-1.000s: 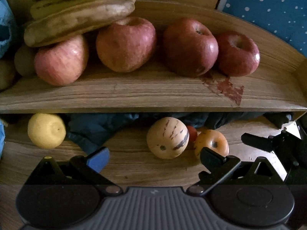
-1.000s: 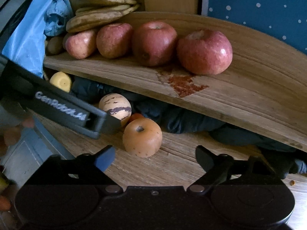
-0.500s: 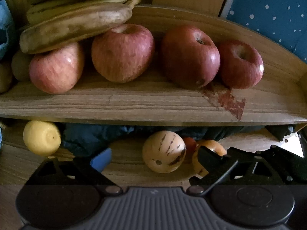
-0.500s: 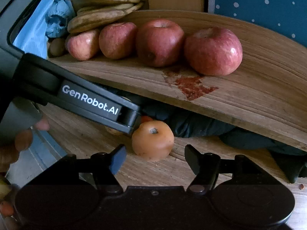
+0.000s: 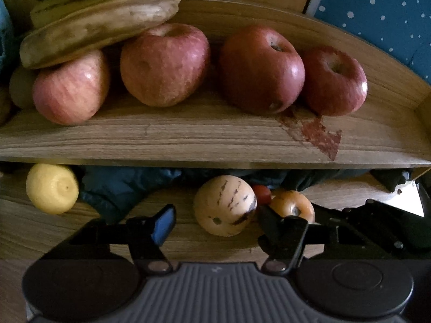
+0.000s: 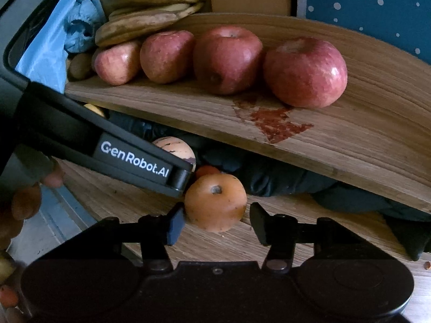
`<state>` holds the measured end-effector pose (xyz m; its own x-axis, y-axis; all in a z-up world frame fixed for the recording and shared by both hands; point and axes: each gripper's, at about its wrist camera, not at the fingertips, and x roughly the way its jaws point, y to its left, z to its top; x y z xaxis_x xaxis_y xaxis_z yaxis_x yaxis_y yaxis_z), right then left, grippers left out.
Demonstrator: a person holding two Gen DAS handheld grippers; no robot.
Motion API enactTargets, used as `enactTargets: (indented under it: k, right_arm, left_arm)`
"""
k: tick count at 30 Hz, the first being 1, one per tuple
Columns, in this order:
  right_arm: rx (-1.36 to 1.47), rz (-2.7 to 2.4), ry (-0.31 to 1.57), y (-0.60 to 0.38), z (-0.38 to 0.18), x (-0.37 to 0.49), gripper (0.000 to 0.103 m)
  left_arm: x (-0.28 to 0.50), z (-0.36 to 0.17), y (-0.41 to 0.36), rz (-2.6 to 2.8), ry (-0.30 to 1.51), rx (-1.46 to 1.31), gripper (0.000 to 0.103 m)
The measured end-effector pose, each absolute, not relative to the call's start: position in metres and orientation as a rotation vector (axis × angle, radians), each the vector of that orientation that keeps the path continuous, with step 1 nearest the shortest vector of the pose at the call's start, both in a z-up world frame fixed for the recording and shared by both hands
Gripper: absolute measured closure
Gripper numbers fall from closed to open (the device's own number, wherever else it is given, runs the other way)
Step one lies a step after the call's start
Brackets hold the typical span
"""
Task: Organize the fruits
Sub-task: 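Close the left tool on the striped squash while the right tool grasps the orange-brown fruit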
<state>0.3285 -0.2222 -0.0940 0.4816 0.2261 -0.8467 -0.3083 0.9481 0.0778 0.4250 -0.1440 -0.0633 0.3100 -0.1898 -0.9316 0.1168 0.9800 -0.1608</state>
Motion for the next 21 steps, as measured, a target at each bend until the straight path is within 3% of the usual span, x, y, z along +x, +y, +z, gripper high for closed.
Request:
enactTargets:
  k: [7, 12, 21]
  right_arm:
    - [-0.073, 0.323, 1.025, -0.225, -0.095, 0.329, 0.053]
    - [-0.061, 0.314, 1.027, -0.224, -0.096, 0.33, 0.053]
    - [-0.049, 0.3, 1.032, -0.225, -0.095, 0.328, 0.053]
  left_arm:
    - [0.428, -0.068, -0.137, -0.213, 1.245, -0.094, 0.036]
    - [0.429, -0.073, -0.137, -0.239, 1.252, -0.104, 0.048]
    - [0.421, -0.073, -0.126, -0.27, 1.243, -0.121, 0.049]
